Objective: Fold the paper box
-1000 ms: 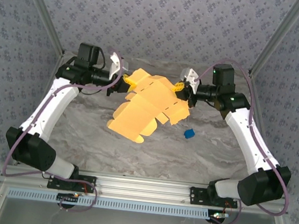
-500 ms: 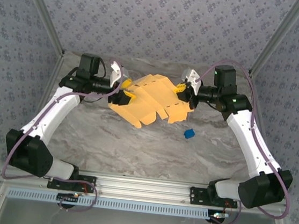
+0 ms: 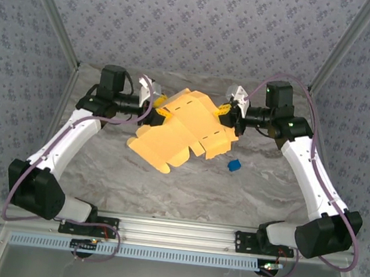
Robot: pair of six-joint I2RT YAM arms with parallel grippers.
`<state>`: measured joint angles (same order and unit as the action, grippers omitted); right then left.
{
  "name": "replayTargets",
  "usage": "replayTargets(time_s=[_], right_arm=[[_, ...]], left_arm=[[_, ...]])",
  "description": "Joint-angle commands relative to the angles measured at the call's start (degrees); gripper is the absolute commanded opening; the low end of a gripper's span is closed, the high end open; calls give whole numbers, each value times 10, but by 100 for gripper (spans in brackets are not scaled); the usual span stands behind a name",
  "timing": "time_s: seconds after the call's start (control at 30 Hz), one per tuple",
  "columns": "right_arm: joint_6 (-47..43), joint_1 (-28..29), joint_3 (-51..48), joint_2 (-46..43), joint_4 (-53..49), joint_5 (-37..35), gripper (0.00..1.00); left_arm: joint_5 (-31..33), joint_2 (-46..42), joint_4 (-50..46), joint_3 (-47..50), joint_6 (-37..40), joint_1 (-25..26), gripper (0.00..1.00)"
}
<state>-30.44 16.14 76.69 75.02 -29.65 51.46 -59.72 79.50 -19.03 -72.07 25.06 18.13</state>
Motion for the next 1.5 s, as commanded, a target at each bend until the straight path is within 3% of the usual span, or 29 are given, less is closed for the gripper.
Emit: replayTargets(time_s=[0.0, 0.13, 0.27, 0.53, 0.7, 1.1, 1.47], right_arm=[[13, 0, 2, -11, 7, 7, 0], [19, 7, -12, -21, 31, -37, 0], [24, 19, -36, -38, 67, -113, 0], [23, 39, -50, -43, 87, -194, 0], [6, 89, -73, -44, 129, -344, 0], [-74, 210, -168, -31, 327, -650, 0], [-176, 282, -222, 25, 471, -814, 0]], left_arm=[[-43, 16, 17, -22, -22, 4, 36], [-59, 24, 13, -31, -49, 4, 20], [-56, 24, 22, -33, -95, 3, 16], [-29, 26, 42, -32, -189, 3, 7], [2, 27, 65, -30, -275, 4, 0], [70, 40, 130, -9, -432, 3, 0], [76, 56, 169, 13, -480, 3, 0]])
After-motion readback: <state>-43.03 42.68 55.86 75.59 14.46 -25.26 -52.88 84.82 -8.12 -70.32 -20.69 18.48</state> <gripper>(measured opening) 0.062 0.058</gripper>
